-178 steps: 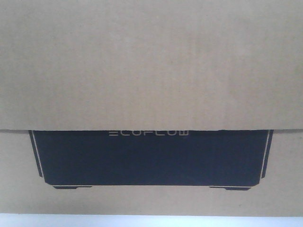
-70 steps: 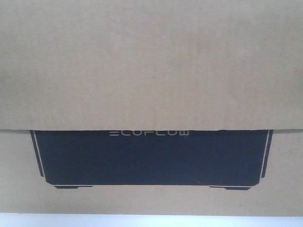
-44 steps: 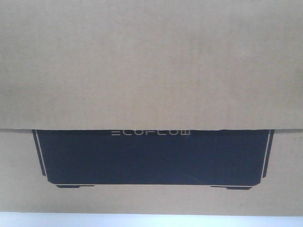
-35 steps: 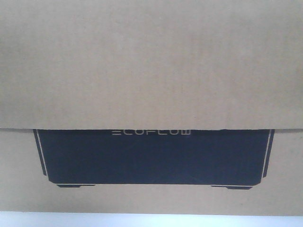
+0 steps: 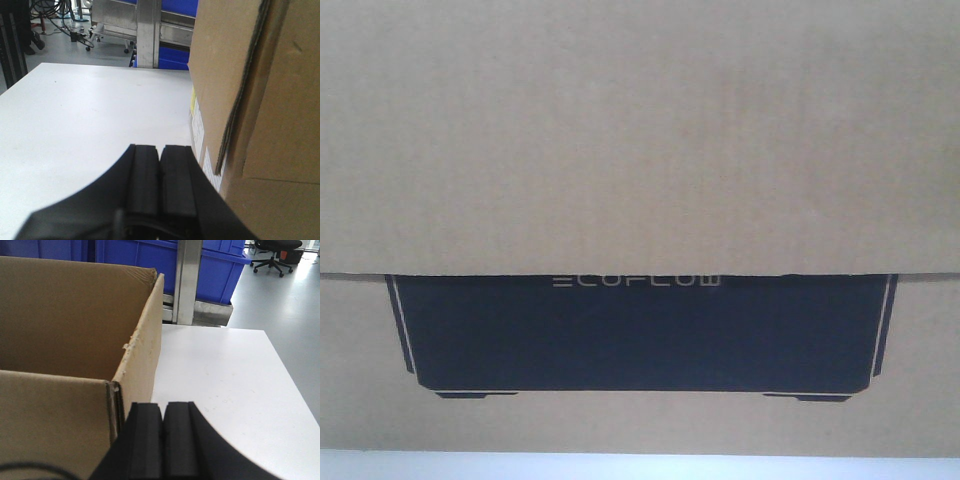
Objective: Grab box from left shelf to table start
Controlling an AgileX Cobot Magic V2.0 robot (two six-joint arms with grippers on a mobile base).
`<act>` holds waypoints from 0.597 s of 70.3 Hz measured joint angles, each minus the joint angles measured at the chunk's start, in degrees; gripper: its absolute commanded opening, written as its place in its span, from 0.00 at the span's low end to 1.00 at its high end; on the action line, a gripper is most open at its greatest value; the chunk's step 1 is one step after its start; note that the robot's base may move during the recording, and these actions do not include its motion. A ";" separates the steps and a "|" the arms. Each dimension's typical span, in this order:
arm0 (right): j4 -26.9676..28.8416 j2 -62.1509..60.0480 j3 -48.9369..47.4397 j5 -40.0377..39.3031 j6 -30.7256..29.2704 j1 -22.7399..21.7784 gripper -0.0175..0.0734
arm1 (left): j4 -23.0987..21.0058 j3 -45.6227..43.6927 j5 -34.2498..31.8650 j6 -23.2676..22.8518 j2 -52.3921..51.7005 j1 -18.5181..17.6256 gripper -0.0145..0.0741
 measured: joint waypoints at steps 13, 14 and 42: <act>0.00 0.00 0.00 0.00 0.00 0.00 0.25 | 0.00 0.10 -0.13 0.00 -0.05 0.00 0.05; 0.00 0.00 0.00 0.00 0.00 0.00 0.25 | 0.00 0.10 -0.23 0.00 -0.05 0.00 0.05; 0.00 0.00 0.00 0.00 0.00 0.00 0.25 | 0.00 0.10 -0.23 0.00 -0.05 0.00 0.05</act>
